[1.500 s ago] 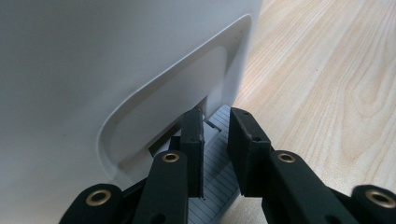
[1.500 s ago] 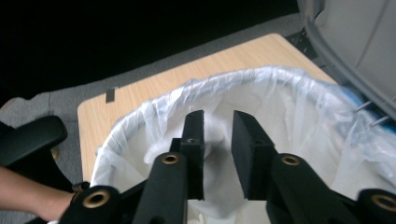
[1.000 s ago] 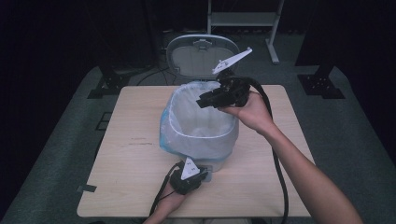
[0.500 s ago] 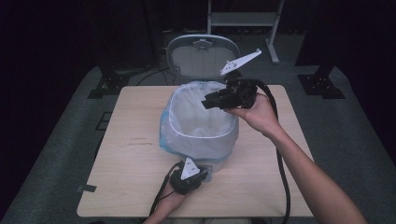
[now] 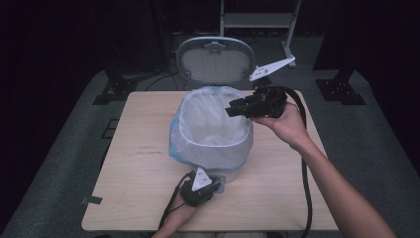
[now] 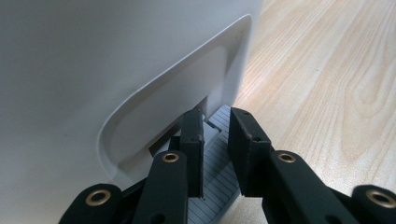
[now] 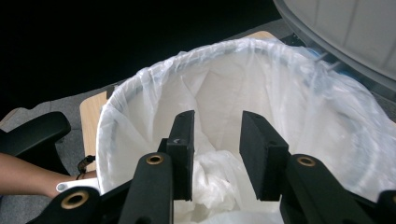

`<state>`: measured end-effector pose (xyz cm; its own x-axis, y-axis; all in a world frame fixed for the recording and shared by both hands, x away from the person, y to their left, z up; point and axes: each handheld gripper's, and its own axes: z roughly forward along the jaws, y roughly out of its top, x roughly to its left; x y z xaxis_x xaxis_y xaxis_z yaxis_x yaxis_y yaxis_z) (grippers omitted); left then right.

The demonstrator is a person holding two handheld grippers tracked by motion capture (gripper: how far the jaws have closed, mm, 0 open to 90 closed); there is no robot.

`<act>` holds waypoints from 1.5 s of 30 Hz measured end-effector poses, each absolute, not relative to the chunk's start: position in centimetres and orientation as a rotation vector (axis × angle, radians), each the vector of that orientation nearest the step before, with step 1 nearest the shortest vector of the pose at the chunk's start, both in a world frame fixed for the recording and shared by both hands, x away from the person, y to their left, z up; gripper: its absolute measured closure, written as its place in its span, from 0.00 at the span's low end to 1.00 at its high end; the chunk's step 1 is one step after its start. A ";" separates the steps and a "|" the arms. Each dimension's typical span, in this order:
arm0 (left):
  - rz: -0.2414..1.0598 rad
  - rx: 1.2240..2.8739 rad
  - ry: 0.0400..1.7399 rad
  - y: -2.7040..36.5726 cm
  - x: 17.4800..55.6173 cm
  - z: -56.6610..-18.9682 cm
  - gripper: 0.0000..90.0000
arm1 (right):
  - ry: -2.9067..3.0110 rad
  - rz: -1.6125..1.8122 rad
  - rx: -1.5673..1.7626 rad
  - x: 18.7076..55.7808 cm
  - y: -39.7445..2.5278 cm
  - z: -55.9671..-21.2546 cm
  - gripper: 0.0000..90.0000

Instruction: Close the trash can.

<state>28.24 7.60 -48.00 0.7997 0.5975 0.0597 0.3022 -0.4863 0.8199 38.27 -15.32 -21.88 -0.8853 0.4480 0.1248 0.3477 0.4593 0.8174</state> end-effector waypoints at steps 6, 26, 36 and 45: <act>0.428 2.108 0.663 7.6 28.2 -48.0 0.84 | 2.562 1.426 0.741 38.0 -16.9 -22.0 0.71; 0.429 2.103 0.666 7.6 28.2 -48.0 0.84 | 2.490 1.445 0.837 37.2 -21.2 -22.8 0.67; 0.429 2.101 0.666 7.6 28.2 -48.0 0.84 | 2.449 1.451 0.881 36.8 -23.4 -23.6 0.67; 0.427 2.098 0.668 7.5 28.2 -48.0 0.84 | 2.423 1.455 0.936 36.8 -25.1 -24.8 0.66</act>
